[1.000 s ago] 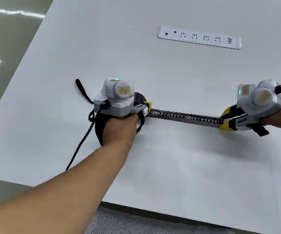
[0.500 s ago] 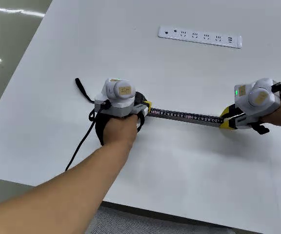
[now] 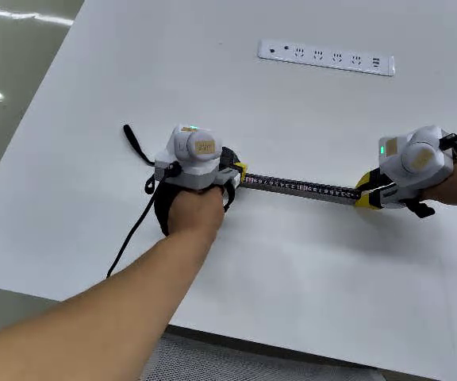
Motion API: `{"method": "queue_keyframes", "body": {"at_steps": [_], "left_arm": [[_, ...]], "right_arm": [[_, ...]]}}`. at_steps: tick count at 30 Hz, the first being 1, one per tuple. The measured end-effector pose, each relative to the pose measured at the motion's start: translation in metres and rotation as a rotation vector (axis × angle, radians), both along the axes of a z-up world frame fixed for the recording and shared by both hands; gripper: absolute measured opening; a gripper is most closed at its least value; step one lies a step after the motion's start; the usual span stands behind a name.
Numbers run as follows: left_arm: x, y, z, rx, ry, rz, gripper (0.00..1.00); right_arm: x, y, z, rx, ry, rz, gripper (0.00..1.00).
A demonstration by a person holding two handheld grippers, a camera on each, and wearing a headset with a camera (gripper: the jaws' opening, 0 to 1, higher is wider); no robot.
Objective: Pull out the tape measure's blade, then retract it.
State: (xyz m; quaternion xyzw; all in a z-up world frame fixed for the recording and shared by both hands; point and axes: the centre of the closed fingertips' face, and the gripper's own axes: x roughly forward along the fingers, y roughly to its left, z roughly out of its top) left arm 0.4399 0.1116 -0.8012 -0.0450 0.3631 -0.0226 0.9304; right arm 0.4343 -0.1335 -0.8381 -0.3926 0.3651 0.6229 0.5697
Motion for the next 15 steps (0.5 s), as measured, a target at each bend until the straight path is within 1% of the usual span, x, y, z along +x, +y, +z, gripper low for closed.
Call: {"method": "queue_keyframes", "body": {"at_steps": [9, 15], "left_arm": [[0.001, 0.0003, -0.0007, -0.008, -0.006, -0.005, 0.59], [0.0013, 0.0002, -0.0002, -0.012, -0.01, -0.007, 0.59]], "right_arm": [[0.0018, 0.0056, 0.0003, 0.003, -0.009, -0.001, 0.11], [0.0003, 0.0107, 0.0015, 0.01, -0.014, -0.004, 0.11]]}}
